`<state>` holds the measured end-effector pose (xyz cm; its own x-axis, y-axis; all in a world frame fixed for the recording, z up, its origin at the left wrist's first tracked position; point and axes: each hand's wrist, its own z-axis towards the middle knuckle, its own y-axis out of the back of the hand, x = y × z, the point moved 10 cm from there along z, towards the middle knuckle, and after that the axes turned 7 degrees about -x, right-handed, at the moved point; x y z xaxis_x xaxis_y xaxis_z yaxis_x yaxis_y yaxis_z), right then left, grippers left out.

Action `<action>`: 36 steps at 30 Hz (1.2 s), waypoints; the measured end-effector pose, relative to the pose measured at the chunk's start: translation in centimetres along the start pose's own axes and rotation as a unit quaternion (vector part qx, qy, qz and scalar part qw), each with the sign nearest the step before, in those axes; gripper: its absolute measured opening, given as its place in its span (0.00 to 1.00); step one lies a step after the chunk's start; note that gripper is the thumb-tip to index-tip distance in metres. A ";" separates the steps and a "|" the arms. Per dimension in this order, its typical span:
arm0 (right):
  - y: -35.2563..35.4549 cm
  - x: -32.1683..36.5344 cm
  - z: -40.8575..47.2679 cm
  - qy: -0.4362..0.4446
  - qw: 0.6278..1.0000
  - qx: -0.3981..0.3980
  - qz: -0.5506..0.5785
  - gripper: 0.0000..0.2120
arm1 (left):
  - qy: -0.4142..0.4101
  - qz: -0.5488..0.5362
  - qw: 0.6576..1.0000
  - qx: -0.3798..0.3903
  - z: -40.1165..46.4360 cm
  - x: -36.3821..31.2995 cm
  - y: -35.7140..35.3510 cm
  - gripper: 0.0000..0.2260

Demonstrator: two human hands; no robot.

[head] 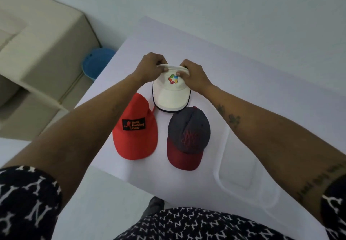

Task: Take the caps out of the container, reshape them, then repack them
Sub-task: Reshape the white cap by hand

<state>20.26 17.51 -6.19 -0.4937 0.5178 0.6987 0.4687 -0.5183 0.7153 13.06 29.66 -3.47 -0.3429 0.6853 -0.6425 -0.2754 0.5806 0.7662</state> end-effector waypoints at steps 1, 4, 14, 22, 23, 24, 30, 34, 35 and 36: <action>-0.2 -0.3 0.2 -0.001 1.000 -0.001 0.000 0.06 | 0.003 -0.002 1.000 -0.002 0.2 0.2 -0.2 0.06; -0.8 -1.0 0.4 0.002 1.000 0.006 -0.003 0.08 | 0.014 -0.001 1.000 -0.012 0.6 0.9 -0.6 0.06; -2.6 -2.7 0.3 -0.005 1.000 0.007 -0.020 0.10 | 0.033 -0.017 0.999 -0.032 0.8 2.9 -2.1 0.06; -2.9 -3.2 0.3 -0.011 1.000 0.003 -0.014 0.11 | 0.047 -0.028 0.998 -0.034 0.9 3.9 -2.8 0.06; -3.0 -3.1 0.3 -0.012 1.000 0.003 -0.017 0.12 | 0.049 -0.030 0.998 -0.035 0.9 4.0 -2.9 0.06; -3.0 -3.2 0.3 -0.014 1.000 0.001 -0.021 0.12 | 0.051 -0.032 0.998 -0.035 0.9 4.1 -3.0 0.07; -3.1 -3.5 0.3 -0.014 0.998 -0.019 -0.060 0.15 | 0.062 -0.044 0.996 -0.042 0.8 4.6 -3.4 0.08; -3.1 -3.6 0.2 -0.022 0.997 -0.015 -0.075 0.15 | 0.061 -0.031 0.997 -0.035 0.7 4.8 -3.6 0.10; -3.0 -3.5 0.2 -0.023 0.997 -0.013 -0.077 0.15 | 0.061 -0.023 0.997 -0.033 0.7 5.0 -3.5 0.11; -2.9 -3.3 0.2 -0.022 0.997 -0.012 -0.075 0.14 | 0.063 -0.020 0.997 -0.033 0.6 5.1 -3.5 0.12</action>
<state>20.68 17.40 -10.59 -0.5233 0.6200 0.5846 0.3739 -0.4494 0.8113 12.83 31.45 -9.42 -0.4386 0.5992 -0.6697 -0.3480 0.5738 0.7413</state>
